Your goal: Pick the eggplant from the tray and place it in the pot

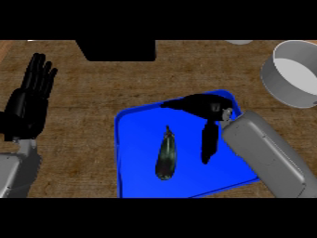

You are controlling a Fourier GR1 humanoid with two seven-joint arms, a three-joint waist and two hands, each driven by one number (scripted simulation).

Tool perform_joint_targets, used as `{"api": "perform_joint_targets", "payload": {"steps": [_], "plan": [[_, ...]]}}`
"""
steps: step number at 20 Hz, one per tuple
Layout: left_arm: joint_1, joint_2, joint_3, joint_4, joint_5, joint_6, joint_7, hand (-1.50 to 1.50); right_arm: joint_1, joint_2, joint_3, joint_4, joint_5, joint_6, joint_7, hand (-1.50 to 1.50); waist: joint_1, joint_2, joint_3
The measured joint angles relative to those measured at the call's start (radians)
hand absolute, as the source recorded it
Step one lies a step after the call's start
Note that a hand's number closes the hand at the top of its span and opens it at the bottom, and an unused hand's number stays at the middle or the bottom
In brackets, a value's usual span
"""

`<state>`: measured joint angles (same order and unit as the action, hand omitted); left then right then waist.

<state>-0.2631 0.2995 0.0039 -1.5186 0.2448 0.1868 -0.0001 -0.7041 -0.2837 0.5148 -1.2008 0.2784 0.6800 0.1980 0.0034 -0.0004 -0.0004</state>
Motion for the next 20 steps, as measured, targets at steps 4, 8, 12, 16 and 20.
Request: {"api": "perform_joint_targets", "payload": {"steps": [4, 8, 12, 16, 20], "plan": [[0.006, -0.004, 0.022, -0.010, -0.004, -0.019, 0.011, 0.00, 0.055, 0.020, -0.013, -0.028, 0.058, 0.017, -0.022, -1.50, -0.001, 0.000, 0.000], [0.004, -0.017, 0.029, -0.021, -0.020, -0.024, 0.024, 0.00, 0.083, 0.063, -0.026, -0.035, 0.113, 0.009, -0.050, -1.50, -0.001, 0.000, 0.000], [0.007, -0.024, 0.039, -0.032, -0.035, -0.030, 0.034, 0.00, 0.105, 0.105, -0.038, -0.041, 0.172, -0.009, -0.071, -1.50, 0.000, 0.000, 0.000], [-0.008, -0.043, 0.037, -0.032, -0.053, -0.025, 0.050, 0.00, 0.136, 0.140, -0.023, -0.047, 0.245, -0.026, -0.053, -1.50, -0.001, 0.000, 0.000], [-0.008, -0.051, 0.044, -0.032, -0.063, -0.036, 0.050, 0.00, 0.146, 0.163, -0.018, 0.007, 0.323, -0.057, -0.070, -1.50, 0.000, 0.001, 0.000]]}}
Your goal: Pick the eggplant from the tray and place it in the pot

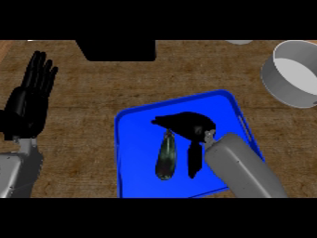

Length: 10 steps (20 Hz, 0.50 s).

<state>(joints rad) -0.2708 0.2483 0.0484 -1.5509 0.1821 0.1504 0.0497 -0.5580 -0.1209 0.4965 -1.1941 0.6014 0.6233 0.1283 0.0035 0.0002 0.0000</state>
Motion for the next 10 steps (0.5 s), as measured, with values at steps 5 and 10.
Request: {"api": "perform_joint_targets", "payload": {"steps": [5, 10], "plan": [[-0.024, -0.009, 0.014, 0.020, -0.007, -0.015, 0.007, 0.00, -0.008, 0.046, -0.017, 0.083, 0.060, -0.035, -0.041, -1.50, 0.001, 0.001, 0.000], [-0.022, -0.022, 0.022, 0.015, -0.023, -0.018, 0.011, 0.00, 0.013, 0.082, -0.017, 0.149, 0.132, -0.082, -0.109, -1.50, 0.000, -0.001, 0.000]]}}
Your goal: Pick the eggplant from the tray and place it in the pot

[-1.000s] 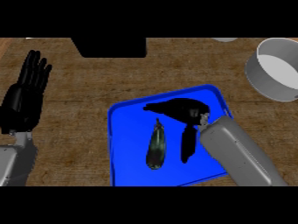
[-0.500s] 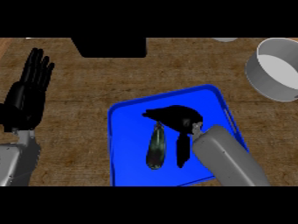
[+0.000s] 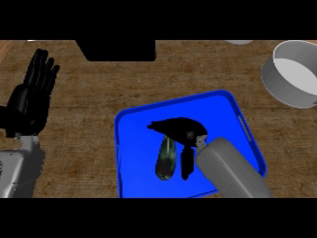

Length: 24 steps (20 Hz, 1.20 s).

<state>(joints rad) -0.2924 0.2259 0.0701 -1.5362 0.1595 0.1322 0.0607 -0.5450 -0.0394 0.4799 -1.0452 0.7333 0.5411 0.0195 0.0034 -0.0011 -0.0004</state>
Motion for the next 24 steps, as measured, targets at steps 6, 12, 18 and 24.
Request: {"api": "perform_joint_targets", "payload": {"steps": [6, 12, 18, 24], "plan": [[0.022, -0.021, -0.004, -0.016, -0.017, -0.006, -0.010, 0.00, 0.003, 0.011, 0.030, 0.031, 0.001, -0.044, -0.016, 1.50, -0.002, -0.006, -0.004], [0.016, -0.026, 0.003, 0.007, -0.019, -0.013, -0.024, 0.00, -0.011, -0.002, 0.105, 0.050, 0.012, -0.140, -0.118, 1.50, 0.000, -0.012, -0.007], [0.007, -0.025, 0.011, 0.011, -0.021, -0.021, -0.024, 0.00, -0.039, -0.003, 0.174, 0.054, -0.011, -0.198, -0.122, 1.50, 0.002, -0.014, -0.008], [0.014, -0.011, 0.039, 0.012, -0.009, -0.041, -0.026, 0.00, -0.038, 0.012, 0.143, 0.003, 0.043, -0.241, -0.046, 1.50, 0.000, -0.006, -0.004]]}}
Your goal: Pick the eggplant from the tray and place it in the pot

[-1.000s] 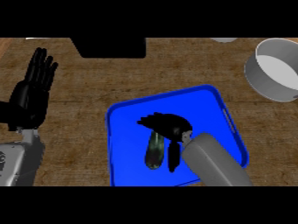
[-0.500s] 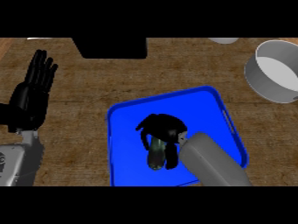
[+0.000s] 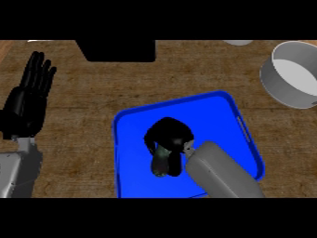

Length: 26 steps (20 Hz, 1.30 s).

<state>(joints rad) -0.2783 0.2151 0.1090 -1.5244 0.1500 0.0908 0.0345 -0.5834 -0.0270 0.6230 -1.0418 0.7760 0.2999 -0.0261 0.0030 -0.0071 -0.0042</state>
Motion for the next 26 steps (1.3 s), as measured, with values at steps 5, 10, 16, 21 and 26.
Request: {"api": "perform_joint_targets", "payload": {"steps": [5, 10, 16, 21, 26], "plan": [[0.001, -0.008, -0.011, -0.003, -0.007, 0.002, -0.004, 0.00, -0.125, -0.029, -0.209, 0.096, 0.047, -0.161, 0.264, 1.50, 0.006, 0.014, 0.002], [-0.013, -0.011, -0.020, -0.009, -0.004, -0.005, 0.000, 0.00, -0.268, -0.071, -0.370, 0.173, 0.125, -0.341, 0.563, 1.50, 0.032, 0.024, 0.002], [-0.031, -0.020, -0.037, -0.006, -0.013, -0.005, 0.004, 0.00, -0.438, -0.125, -0.434, 0.283, 0.318, -0.529, 0.929, 1.50, 0.057, 0.028, 0.000], [-0.043, -0.025, -0.042, -0.005, -0.016, 0.002, 0.015, 0.00, -0.549, -0.182, -0.443, 0.377, 0.494, -0.602, 1.086, 1.50, 0.059, 0.026, 0.001], [-0.025, -0.035, -0.042, 0.011, -0.025, 0.008, -0.006, 0.00, -0.594, -0.224, -0.460, 0.427, 0.631, -0.638, 1.147, 1.50, 0.041, 0.021, 0.002]]}}
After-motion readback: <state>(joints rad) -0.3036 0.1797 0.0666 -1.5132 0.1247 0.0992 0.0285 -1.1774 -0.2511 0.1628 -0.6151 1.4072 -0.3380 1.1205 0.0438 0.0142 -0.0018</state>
